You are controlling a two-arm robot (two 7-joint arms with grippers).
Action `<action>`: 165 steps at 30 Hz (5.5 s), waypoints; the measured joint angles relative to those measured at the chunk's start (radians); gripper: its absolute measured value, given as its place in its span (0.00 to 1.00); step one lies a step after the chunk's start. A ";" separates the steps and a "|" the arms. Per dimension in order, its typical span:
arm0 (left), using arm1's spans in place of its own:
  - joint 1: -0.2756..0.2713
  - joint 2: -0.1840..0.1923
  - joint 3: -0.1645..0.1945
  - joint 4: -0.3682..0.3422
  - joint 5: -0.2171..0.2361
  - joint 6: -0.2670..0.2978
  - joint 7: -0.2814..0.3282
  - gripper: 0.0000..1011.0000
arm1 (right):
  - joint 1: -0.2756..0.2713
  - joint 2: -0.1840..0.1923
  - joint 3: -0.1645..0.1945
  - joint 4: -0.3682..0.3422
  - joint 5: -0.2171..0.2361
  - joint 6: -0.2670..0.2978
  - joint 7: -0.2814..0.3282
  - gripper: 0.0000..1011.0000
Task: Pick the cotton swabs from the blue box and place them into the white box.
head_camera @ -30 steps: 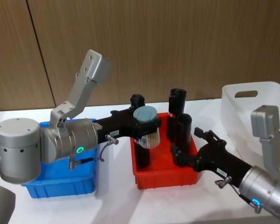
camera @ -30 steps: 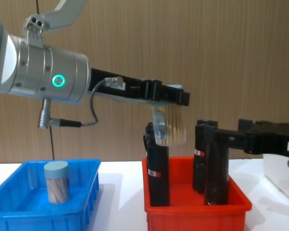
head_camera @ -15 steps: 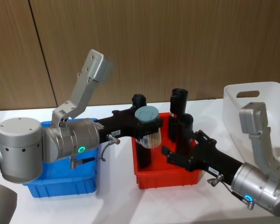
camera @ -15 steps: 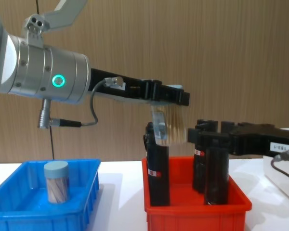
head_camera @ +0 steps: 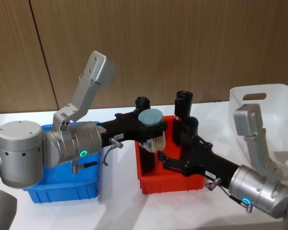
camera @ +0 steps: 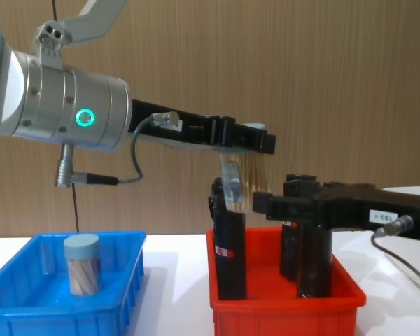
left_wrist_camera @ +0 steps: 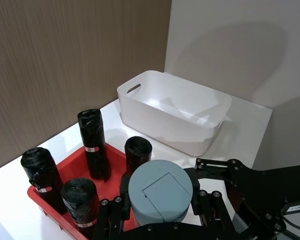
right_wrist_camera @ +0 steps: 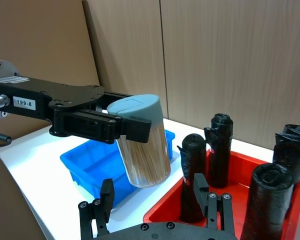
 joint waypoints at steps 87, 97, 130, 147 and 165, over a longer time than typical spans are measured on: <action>0.000 -0.001 0.001 0.000 0.000 0.000 0.000 0.89 | 0.141 -0.067 -0.067 0.138 -0.041 0.001 0.097 0.65; 0.000 0.000 0.000 0.000 0.000 0.000 0.000 0.99 | 0.144 -0.065 -0.069 0.140 -0.034 -0.002 0.097 0.65; 0.000 0.000 0.000 0.000 0.000 0.000 0.000 0.99 | 0.119 -0.016 -0.020 0.184 0.021 -0.039 -0.082 0.65; 0.000 0.000 0.000 0.000 0.000 0.000 0.000 0.99 | 0.140 0.020 0.039 0.234 0.006 -0.080 -0.218 0.65; 0.000 0.000 0.000 0.000 0.000 0.000 0.000 0.99 | 0.175 0.046 0.093 0.307 -0.041 -0.111 -0.368 0.65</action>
